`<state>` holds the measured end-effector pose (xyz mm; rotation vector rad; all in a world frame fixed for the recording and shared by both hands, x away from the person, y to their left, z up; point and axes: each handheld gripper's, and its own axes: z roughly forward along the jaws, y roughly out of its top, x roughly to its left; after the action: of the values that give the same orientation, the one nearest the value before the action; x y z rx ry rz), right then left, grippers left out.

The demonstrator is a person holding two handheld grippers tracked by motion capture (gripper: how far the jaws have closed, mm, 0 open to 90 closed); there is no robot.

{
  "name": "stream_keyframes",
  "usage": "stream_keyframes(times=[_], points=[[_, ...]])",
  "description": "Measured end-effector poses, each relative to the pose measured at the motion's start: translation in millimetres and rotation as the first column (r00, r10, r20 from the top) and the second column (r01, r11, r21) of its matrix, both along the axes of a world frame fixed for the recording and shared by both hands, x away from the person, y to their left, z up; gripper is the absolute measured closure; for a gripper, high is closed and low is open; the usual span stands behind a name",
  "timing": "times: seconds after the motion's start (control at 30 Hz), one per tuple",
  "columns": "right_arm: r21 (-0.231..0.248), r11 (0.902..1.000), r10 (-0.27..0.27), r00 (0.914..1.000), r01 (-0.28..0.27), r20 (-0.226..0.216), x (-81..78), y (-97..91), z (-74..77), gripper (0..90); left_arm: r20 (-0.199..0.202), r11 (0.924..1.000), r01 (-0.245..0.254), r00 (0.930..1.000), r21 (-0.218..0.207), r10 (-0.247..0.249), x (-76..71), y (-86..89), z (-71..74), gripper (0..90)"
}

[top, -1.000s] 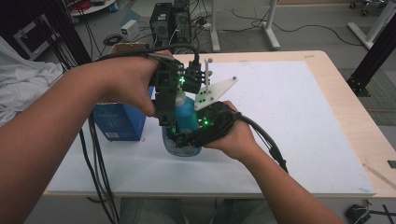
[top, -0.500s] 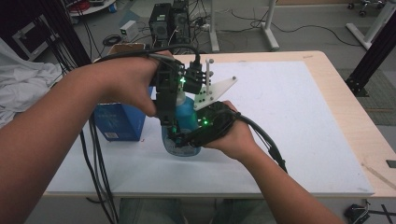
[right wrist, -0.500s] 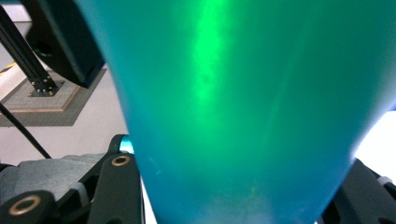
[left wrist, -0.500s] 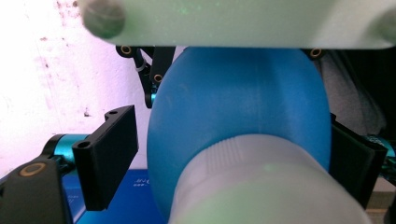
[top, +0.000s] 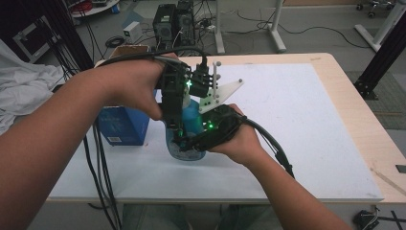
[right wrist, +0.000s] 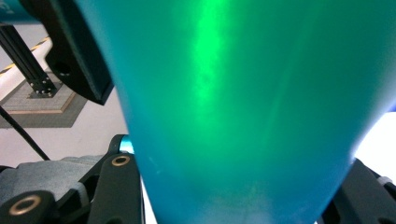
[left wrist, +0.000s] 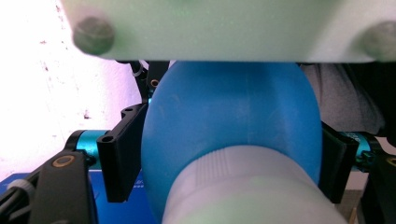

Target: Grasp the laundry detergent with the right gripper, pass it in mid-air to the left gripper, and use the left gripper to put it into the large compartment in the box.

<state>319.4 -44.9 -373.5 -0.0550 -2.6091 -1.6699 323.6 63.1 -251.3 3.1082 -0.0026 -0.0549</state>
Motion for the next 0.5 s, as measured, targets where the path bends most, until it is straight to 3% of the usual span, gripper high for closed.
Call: stream_keyframes(times=[0.07,0.5], points=[[0.0,1.0,-0.001,1.0,0.001,0.0,-0.2,0.2,0.0,47.2,-0.01,1.0,0.002,1.0,0.003,-0.002,-0.2,0.1,-0.2,28.4],[0.002,1.0,-0.002,1.0,0.002,0.001,-0.6,0.9,-0.4,47.2,-0.006,1.0,-0.007,1.0,0.003,0.007,-0.8,0.9,-0.6,30.2]])
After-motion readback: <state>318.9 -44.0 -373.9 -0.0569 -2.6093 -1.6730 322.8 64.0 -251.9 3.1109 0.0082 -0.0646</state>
